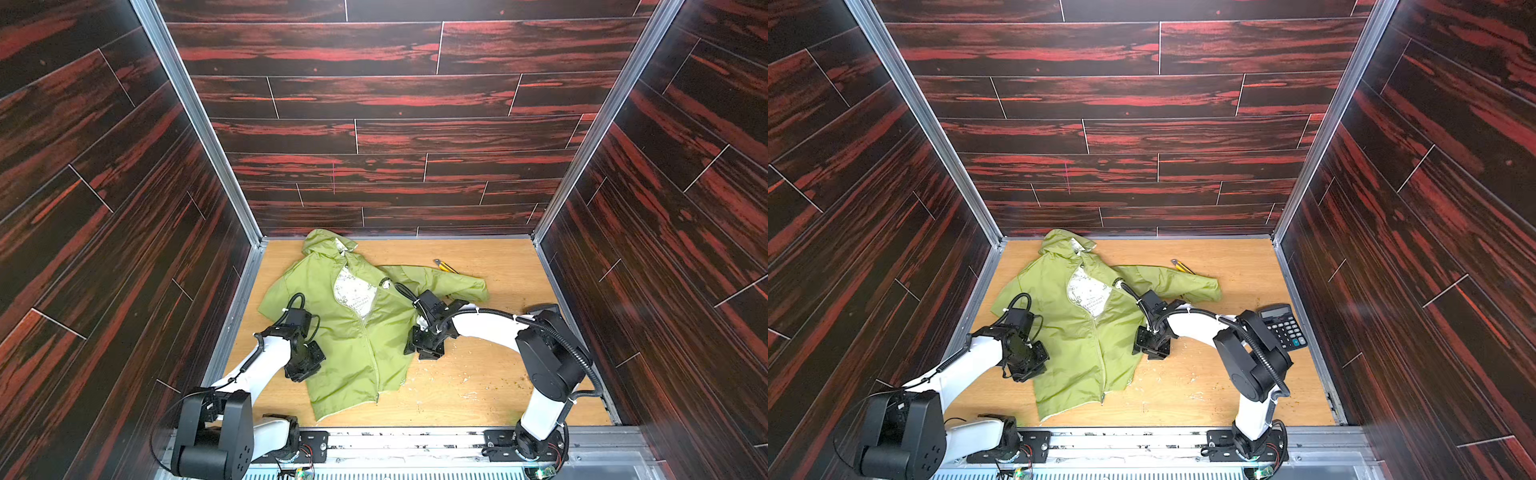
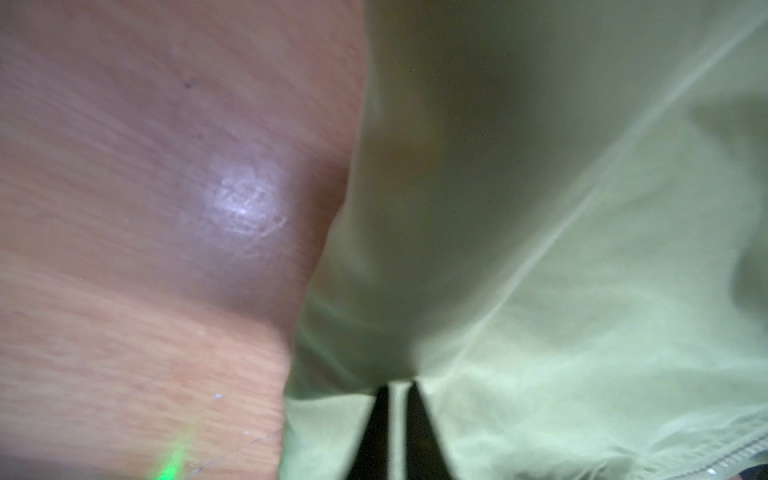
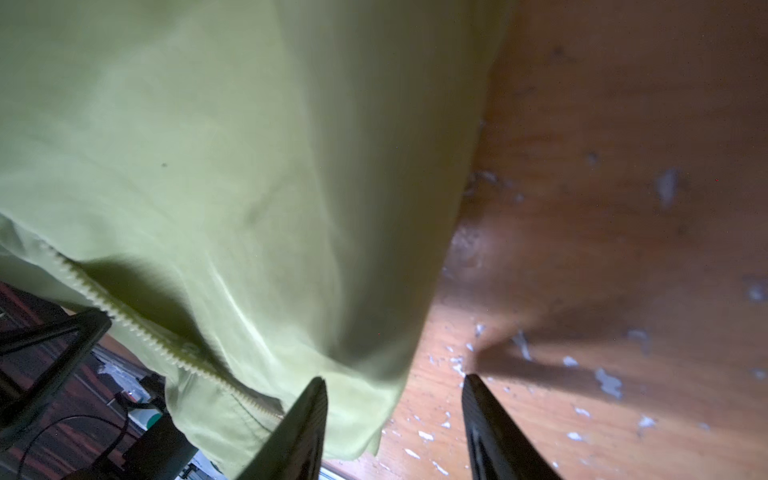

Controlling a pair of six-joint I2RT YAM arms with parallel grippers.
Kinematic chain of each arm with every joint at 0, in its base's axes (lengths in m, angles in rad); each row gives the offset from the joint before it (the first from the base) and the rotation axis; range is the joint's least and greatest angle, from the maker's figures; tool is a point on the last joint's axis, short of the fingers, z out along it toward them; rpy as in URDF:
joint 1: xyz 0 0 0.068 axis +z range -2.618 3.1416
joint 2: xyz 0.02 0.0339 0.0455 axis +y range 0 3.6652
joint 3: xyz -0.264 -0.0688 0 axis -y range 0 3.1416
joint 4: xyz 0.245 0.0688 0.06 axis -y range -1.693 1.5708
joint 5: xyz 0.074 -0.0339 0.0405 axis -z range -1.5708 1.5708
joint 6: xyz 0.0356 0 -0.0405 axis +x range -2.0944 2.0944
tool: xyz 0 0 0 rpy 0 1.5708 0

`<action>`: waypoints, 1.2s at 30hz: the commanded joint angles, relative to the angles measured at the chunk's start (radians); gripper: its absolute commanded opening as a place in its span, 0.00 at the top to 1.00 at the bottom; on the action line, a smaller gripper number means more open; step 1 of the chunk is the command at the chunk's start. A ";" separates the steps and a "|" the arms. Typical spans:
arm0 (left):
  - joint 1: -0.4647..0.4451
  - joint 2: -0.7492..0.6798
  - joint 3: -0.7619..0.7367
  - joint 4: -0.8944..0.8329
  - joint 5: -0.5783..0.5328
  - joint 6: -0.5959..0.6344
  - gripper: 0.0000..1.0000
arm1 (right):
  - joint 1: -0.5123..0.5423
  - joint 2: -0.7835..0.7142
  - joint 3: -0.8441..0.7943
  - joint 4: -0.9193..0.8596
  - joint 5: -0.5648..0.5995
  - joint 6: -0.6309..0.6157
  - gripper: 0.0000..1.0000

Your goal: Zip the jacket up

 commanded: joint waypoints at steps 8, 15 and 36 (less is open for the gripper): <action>-0.004 -0.049 0.017 -0.098 0.003 0.009 0.44 | 0.009 -0.009 -0.014 0.050 -0.017 0.041 0.44; -0.003 -0.021 -0.048 -0.052 0.024 0.002 0.52 | 0.019 0.035 0.027 0.070 -0.045 0.040 0.57; 0.000 0.075 0.127 -0.062 -0.100 -0.006 1.00 | -0.117 -0.173 -0.004 -0.053 0.055 0.006 1.00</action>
